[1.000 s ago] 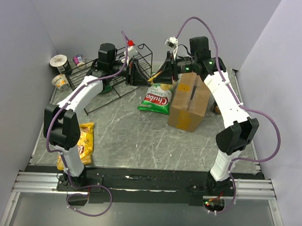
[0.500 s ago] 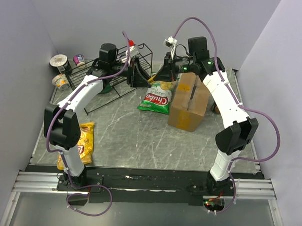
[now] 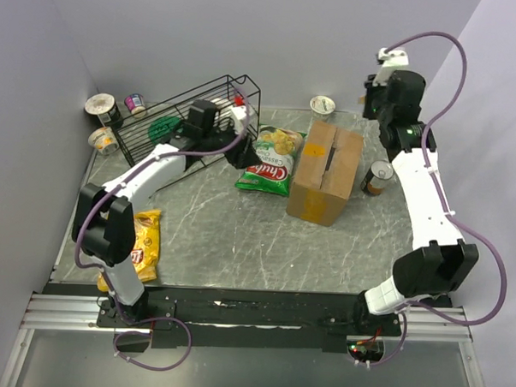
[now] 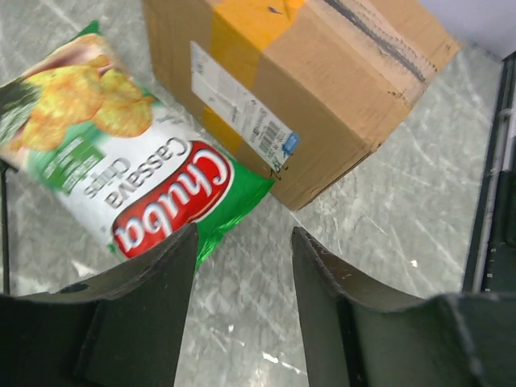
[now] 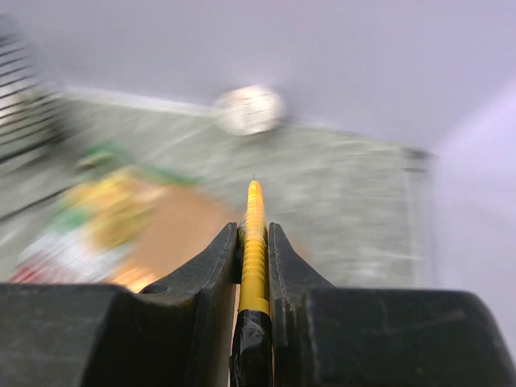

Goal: Unpack the express box

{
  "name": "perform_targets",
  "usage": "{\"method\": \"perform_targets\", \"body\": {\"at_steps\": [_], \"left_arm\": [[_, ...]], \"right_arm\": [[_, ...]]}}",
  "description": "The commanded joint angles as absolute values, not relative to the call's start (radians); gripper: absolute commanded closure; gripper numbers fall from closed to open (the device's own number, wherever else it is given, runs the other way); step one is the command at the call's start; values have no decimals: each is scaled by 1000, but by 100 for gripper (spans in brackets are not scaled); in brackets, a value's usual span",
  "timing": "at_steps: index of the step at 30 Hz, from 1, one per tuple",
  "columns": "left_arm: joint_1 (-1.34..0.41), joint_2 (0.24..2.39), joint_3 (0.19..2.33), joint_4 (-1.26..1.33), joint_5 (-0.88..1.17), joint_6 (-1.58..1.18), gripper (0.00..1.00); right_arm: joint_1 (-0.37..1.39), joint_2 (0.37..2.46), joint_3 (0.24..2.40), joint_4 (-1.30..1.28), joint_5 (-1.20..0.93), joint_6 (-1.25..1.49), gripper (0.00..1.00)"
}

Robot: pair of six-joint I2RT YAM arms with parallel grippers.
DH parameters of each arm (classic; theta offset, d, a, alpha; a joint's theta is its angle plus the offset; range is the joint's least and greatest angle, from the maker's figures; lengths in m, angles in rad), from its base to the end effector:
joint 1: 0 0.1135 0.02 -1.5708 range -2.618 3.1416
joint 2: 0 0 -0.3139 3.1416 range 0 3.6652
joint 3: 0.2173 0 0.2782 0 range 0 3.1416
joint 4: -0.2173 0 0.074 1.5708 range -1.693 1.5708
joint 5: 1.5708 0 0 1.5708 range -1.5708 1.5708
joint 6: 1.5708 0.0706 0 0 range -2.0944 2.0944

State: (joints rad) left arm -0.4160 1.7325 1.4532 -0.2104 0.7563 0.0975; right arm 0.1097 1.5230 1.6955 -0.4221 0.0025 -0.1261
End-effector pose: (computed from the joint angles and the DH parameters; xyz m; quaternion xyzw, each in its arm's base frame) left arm 0.4001 -0.2297 0.3471 0.3861 0.7225 -0.3884 0.4220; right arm 0.4001 0.0439 0.4970 -0.0921 0.7842 -0.0060 0.6136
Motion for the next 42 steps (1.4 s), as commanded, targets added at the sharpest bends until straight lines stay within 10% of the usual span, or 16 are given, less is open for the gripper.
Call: {"method": "perform_targets", "body": {"at_steps": [1, 9, 31, 42], "left_arm": [[-485, 1770, 1499, -181, 628, 132, 45], [-551, 1911, 1574, -109, 526, 110, 44], [-877, 2048, 1655, -179, 489, 364, 44], [-731, 1692, 1430, -157, 532, 175, 34]], "right_arm": [[92, 1557, 1675, -158, 262, -233, 100], [80, 1644, 1602, -5, 531, -371, 100], [54, 1853, 1660, -179, 267, -213, 100], [72, 1836, 1634, -255, 167, -145, 100]]}}
